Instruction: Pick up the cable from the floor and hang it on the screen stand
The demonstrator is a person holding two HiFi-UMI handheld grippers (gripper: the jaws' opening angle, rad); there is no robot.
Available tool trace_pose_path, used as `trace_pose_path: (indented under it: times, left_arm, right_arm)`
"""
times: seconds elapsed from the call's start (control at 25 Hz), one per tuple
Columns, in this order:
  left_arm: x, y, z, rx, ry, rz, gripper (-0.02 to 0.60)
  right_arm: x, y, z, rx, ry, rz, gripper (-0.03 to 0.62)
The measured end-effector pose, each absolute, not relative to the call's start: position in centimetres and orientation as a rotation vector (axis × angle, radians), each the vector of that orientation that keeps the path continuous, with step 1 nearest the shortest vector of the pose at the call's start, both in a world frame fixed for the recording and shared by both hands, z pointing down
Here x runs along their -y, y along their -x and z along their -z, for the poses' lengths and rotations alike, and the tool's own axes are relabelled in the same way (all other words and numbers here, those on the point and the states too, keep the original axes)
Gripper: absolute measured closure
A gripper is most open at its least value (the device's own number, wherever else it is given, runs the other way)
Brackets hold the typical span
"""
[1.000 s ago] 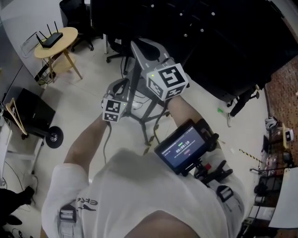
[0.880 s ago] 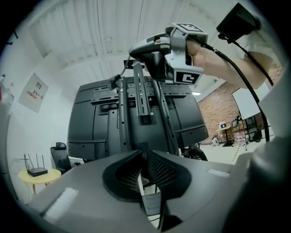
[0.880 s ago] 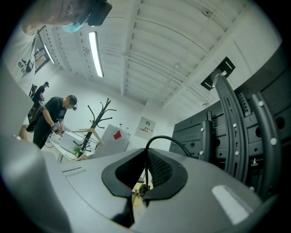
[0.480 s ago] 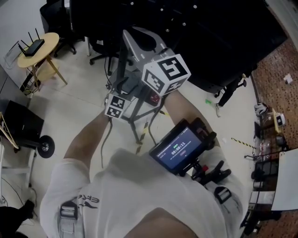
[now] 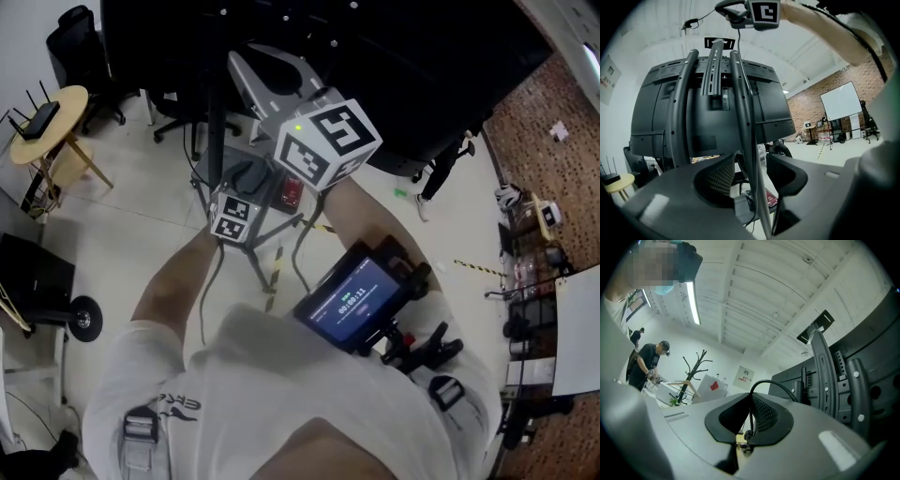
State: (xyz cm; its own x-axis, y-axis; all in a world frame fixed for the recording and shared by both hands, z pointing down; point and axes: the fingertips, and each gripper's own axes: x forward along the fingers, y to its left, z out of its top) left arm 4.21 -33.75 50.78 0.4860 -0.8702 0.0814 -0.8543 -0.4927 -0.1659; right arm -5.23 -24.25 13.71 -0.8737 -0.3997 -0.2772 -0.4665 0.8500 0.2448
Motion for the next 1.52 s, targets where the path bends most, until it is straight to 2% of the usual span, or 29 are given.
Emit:
trace_pose_path:
  times: [0.16, 0.36, 0.56, 0.8, 1.12, 1.52]
  left_arm:
    - [34.5, -4.9, -51.3, -1.516, 2.61, 0.253, 0.403]
    - [35.8, -5.1, -50.5, -1.576, 2.56, 0.234, 0.547]
    - [36.9, -5.1, -49.7, -1.62, 2.542, 0.258, 0.555]
    - [36.0, 1.5, -47.3, -1.714, 2.444, 0.249, 0.558]
    - [35.6, 11.3, -36.7, -1.796, 2.237, 0.141, 0.568]
    - [35.9, 15.9, -19.5, -1.704, 2.019, 0.009, 0.569]
  right_arm:
    - [23.8, 4.6, -12.5, -2.784, 0.668, -0.454, 0.563]
    - [24.7, 2.3, -10.5, -2.749, 0.685, -0.436, 0.563]
    - [27.6, -1.8, -8.8, -2.692, 0.723, -0.348, 0.563]
    - [29.6, -6.5, -8.0, -2.561, 0.796, -0.198, 0.563]
    - [31.5, -12.8, -6.6, -2.371, 0.845, -0.063, 0.562]
    - [31.9, -17.4, -3.4, -2.217, 0.836, -0.045, 0.562]
